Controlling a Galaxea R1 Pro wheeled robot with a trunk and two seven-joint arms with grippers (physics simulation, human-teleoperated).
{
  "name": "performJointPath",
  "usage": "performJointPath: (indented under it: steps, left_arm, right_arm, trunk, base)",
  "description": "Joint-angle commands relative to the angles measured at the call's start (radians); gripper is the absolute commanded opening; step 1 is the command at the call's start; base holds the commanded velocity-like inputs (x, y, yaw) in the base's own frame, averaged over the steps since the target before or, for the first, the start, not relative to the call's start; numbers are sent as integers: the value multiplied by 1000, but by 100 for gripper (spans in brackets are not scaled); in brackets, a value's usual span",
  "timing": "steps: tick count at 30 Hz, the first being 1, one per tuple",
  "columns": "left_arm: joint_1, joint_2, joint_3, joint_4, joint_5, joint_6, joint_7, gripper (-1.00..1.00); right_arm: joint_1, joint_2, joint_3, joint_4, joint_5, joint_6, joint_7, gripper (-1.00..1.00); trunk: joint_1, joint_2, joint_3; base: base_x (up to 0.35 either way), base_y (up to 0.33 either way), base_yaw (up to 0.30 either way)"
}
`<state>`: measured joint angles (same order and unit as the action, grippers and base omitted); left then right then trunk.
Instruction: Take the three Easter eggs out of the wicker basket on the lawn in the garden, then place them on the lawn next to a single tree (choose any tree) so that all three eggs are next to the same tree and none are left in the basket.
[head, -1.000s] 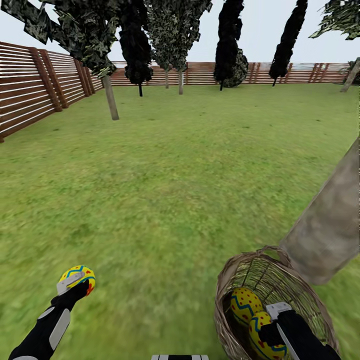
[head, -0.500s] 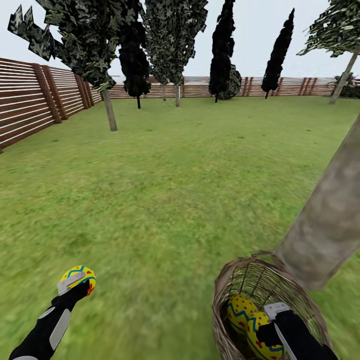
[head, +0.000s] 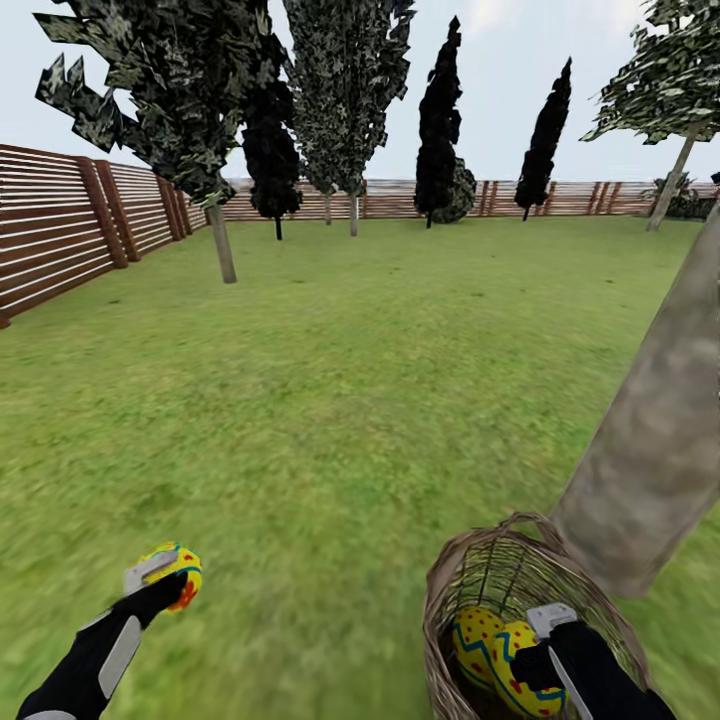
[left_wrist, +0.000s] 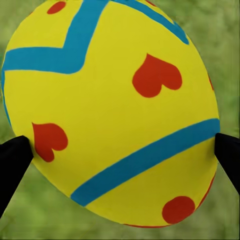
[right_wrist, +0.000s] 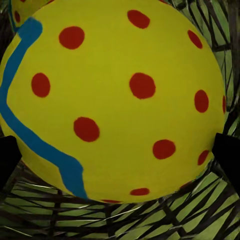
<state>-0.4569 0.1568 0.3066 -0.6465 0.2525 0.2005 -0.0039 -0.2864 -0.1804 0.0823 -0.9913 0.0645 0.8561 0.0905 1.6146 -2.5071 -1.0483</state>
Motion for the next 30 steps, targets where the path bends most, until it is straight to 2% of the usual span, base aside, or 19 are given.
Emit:
performJointPath:
  steps: [1,3,4,7,8,9,13,15,17,18,21,30]
  left_arm:
    - [0,-1,2,-8,11,67,0,-100]
    - [1,-7,2,-23,10,119,1,-100]
    - [1,-8,3,-39,11,167,1,-100]
    - [3,-7,5,-157,11,358,4,-100]
    - [8,-7,6,-247,10,480,7,-100]
    - [10,-2,13,-290,11,620,9,-100]
    - [15,17,17,-348,10,743,10,-100]
    - [29,16,14,-362,4,772,11,-100]
    - [38,16,13,-362,-56,775,11,-100]
    - [39,16,14,-362,-75,776,12,-100]
    - [40,11,12,-356,-101,780,13,-100]
    - [46,7,11,-327,-105,777,12,-100]
  right_arm:
    - [0,7,3,0,9,5,8,-100]
    - [0,21,3,-1,15,5,8,-100]
    - [0,23,4,-1,16,5,8,-100]
    - [0,24,4,-1,17,5,8,-100]
    - [0,24,4,0,18,5,8,-100]
    - [0,25,5,0,17,5,9,-100]
    - [0,27,6,2,12,6,9,-100]
    - [0,30,6,2,10,7,8,-100]
    - [0,41,4,2,15,7,5,-100]
    - [0,43,4,2,16,7,4,-100]
    - [0,44,2,2,11,10,2,-100]
    - [0,42,-1,16,9,9,2,-100]
  trunk:
    - [-1,0,3]
    - [-2,0,11]
    - [-2,1,15]
    - [-3,1,26]
    - [-4,2,30]
    - [-4,2,34]
    - [-6,3,49]
    - [-7,3,57]
    - [-8,4,65]
    - [-8,4,69]
    - [-10,5,80]
    - [-14,7,115]
  base:
    - [0,0,0]
    - [0,0,0]
    - [0,0,0]
    - [0,0,0]
    - [0,0,0]
    - [0,0,0]
    - [0,0,0]
    - [0,0,0]
    - [0,0,0]
    - [0,0,0]
    - [0,0,0]
    - [0,0,0]
